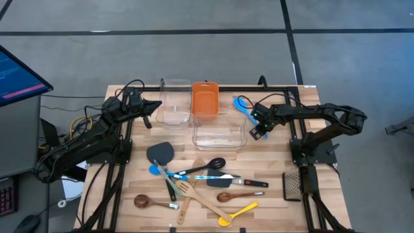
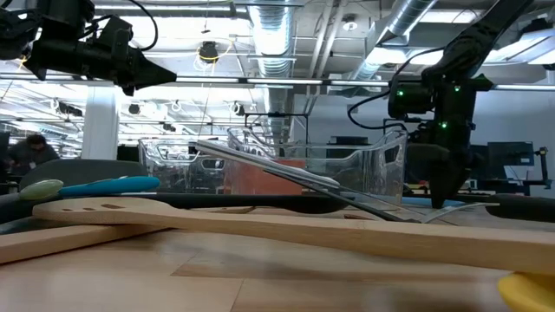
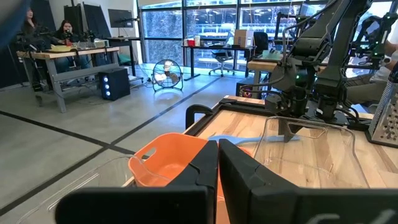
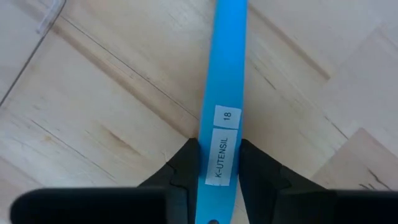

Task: Pick & Place Kitchen Items
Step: Put the top blue serving spoon into the top transparent bin

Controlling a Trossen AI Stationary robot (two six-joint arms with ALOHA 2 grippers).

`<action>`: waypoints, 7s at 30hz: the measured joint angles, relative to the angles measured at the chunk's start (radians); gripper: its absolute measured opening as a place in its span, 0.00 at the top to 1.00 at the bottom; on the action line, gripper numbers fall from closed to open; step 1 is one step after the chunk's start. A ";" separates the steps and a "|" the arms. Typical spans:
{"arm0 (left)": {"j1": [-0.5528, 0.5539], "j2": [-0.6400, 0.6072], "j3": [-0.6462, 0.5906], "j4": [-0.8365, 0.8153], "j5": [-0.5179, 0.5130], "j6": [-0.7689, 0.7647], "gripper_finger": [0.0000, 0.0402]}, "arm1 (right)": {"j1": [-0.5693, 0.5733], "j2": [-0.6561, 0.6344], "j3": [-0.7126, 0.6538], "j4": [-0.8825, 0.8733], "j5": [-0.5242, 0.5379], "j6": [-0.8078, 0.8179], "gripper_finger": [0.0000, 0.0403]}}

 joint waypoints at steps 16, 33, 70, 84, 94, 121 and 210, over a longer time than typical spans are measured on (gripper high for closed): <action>0.000 0.000 0.000 0.000 0.000 0.000 0.99 | -0.001 -0.313 0.000 -0.106 0.051 0.026 0.81; 0.000 0.000 0.000 0.001 0.000 0.000 0.99 | 0.041 -0.437 0.091 -0.132 0.314 0.017 0.81; -0.061 0.073 0.000 0.269 -0.041 -0.133 0.99 | 0.247 -0.082 0.166 0.622 0.554 -0.386 0.81; -0.178 0.480 0.037 0.699 -0.149 -0.132 0.79 | 0.250 -0.059 0.167 0.818 0.553 -0.524 0.81; -0.246 0.763 0.278 0.706 -0.148 -0.124 0.62 | 0.263 -0.059 0.167 0.823 0.558 -0.549 0.81; -0.370 1.064 0.622 0.720 -0.163 -0.032 0.56 | 0.321 -0.059 0.166 0.899 0.654 -0.700 0.81; -0.170 0.562 0.714 -0.473 -0.193 0.136 0.97 | 0.344 -0.515 0.165 0.144 0.213 -0.582 0.99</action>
